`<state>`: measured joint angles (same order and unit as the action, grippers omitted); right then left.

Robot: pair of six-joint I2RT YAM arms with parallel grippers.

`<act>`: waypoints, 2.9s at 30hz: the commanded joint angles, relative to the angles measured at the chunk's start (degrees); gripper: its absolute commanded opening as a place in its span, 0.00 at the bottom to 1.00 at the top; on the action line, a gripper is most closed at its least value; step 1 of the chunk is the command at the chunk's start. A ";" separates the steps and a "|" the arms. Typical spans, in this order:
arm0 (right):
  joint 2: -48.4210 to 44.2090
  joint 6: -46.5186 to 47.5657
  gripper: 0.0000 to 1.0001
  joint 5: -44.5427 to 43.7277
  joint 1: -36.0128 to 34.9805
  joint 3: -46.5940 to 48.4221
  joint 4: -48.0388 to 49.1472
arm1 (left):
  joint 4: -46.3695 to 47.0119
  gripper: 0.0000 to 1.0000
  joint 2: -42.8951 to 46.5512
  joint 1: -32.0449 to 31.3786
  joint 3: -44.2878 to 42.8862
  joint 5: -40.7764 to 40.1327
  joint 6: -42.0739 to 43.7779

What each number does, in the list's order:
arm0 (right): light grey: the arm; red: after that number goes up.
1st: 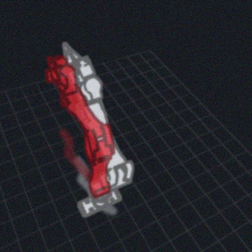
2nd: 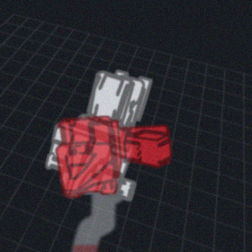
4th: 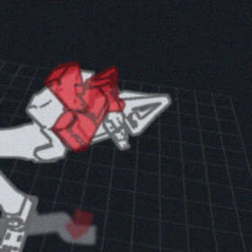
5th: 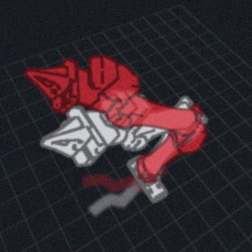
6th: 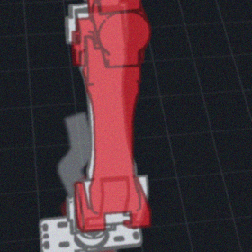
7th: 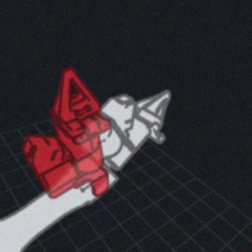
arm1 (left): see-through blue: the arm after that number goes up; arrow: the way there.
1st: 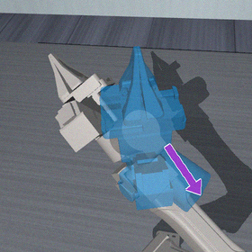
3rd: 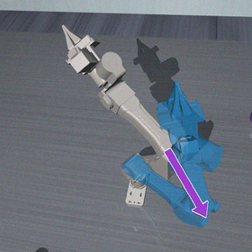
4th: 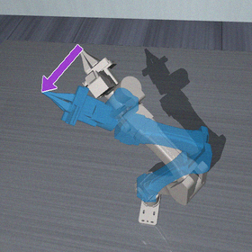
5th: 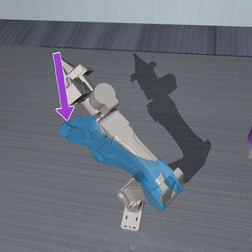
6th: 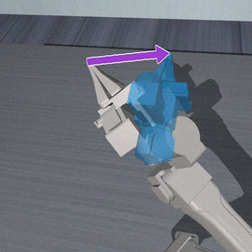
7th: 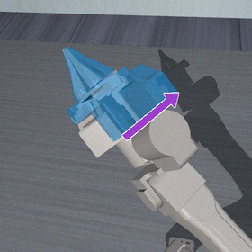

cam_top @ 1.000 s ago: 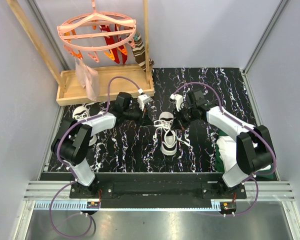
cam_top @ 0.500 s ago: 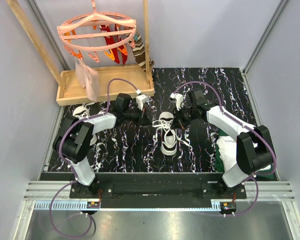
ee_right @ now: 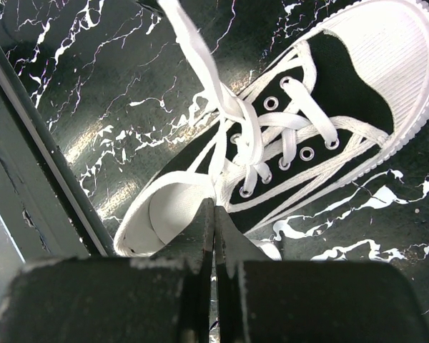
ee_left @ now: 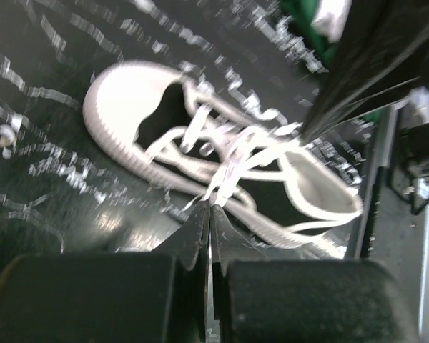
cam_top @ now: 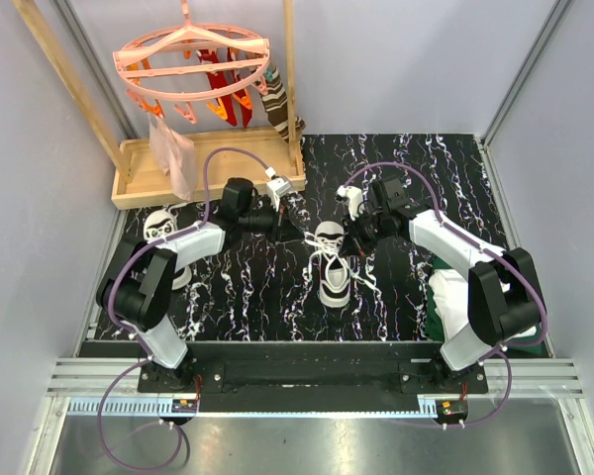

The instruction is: Tie the shoes

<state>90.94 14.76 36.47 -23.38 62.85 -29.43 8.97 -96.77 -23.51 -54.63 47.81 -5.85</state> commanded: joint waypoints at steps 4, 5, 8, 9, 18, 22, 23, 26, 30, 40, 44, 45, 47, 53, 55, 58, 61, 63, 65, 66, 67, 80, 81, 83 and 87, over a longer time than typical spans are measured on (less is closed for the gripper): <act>-0.85 1.06 0.00 -0.87 -0.44 -0.01 0.34 | 11.23 0.00 3.69 0.39 -2.14 6.77 -7.60; -0.59 0.88 0.00 -0.87 -0.44 0.17 0.34 | 11.68 0.00 3.70 0.48 -2.15 6.94 -8.47; -0.50 0.97 0.00 -0.96 -0.36 0.25 0.34 | 12.82 0.00 3.69 0.48 -2.50 7.73 -9.62; -0.50 0.97 0.00 -0.96 -0.44 0.34 0.34 | 13.52 0.00 3.61 0.65 -2.50 8.43 -10.41; -0.67 1.41 0.00 -1.57 -0.36 0.34 0.07 | 17.06 0.00 1.94 1.97 -1.71 9.94 -16.04; -0.85 0.53 0.00 -1.40 -0.18 1.48 -0.01 | 9.32 0.00 1.94 2.15 -0.48 4.49 -9.37; -0.93 0.35 0.00 -1.31 -0.18 1.75 -0.10 | 7.92 0.00 1.68 2.24 -0.22 2.74 -8.66; -0.59 -1.05 0.00 -0.61 -0.27 2.80 0.07 | 6.85 0.00 0.10 2.15 0.66 0.63 -9.01; -0.23 -2.46 0.00 0.36 -0.18 3.42 -0.01 | 6.32 0.00 -1.49 2.15 0.93 -1.31 -9.45; 0.12 -4.48 0.00 2.38 -0.18 4.03 0.07 | 9.21 0.23 0.35 2.59 2.85 0.43 -9.44; 0.21 -4.57 0.00 2.64 -0.18 4.04 0.07 | 13.88 0.47 7.10 3.03 5.94 1.32 -8.58; 0.29 -4.48 0.00 2.73 -0.18 4.04 0.07 | 14.05 0.49 8.17 2.94 6.11 1.32 -7.00; 0.73 -4.48 0.00 2.99 -0.27 4.12 0.08 | 13.18 0.51 10.36 2.85 6.03 2.10 -4.71; 1.00 -5.09 0.00 3.52 -0.18 4.47 0.16 | 11.41 0.52 10.73 -1.35 4.53 1.67 2.94; 1.17 -5.71 0.00 3.78 -0.18 4.91 0.34 | 12.64 0.52 10.11 -3.11 4.62 1.67 2.95; 1.44 -6.50 0.00 3.96 -0.18 5.35 0.51 | 14.23 0.52 8.10 -6.37 3.92 1.06 2.16; 1.70 -7.55 0.00 4.05 -0.18 5.88 0.78 | 15.55 0.55 6.52 -7.78 3.65 -0.17 0.58; 2.14 -8.87 0.00 4.22 -0.18 6.14 1.22 | 16.69 0.59 5.72 -7.87 3.92 -1.22 -1.00; 2.75 -10.28 0.00 4.66 -0.27 6.41 1.74 | 17.65 0.61 5.37 -7.87 4.53 -1.58 -1.27; 2.93 -10.72 0.00 4.75 -0.18 6.50 2.01 | 18.27 0.64 5.10 -7.87 4.97 -1.67 -1.53; 3.11 -11.68 0.00 5.19 -0.27 6.50 2.27 | 19.75 0.65 5.10 -7.96 5.23 -1.67 -1.71; 4.25 -22.67 0.00 5.81 -0.27 5.53 7.98 | 24.25 0.65 3.96 -9.54 8.31 -6.06 -2.76; 4.16 -23.28 0.00 5.72 -0.27 5.36 8.51 | 24.16 0.65 3.79 -9.54 8.40 -7.02 -2.94; 4.07 -25.39 0.00 5.63 -0.27 4.83 9.56 | 25.12 0.65 3.61 -9.45 8.92 -7.29 -3.64; 4.16 -28.38 0.00 5.02 -0.27 4.12 10.97 | 27.93 0.65 1.68 -9.54 9.19 -7.64 -7.24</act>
<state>95.46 -9.02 41.25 -23.38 67.11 -22.33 30.65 -93.54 -32.91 -45.91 42.37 -10.15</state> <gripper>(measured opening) 0.007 0.651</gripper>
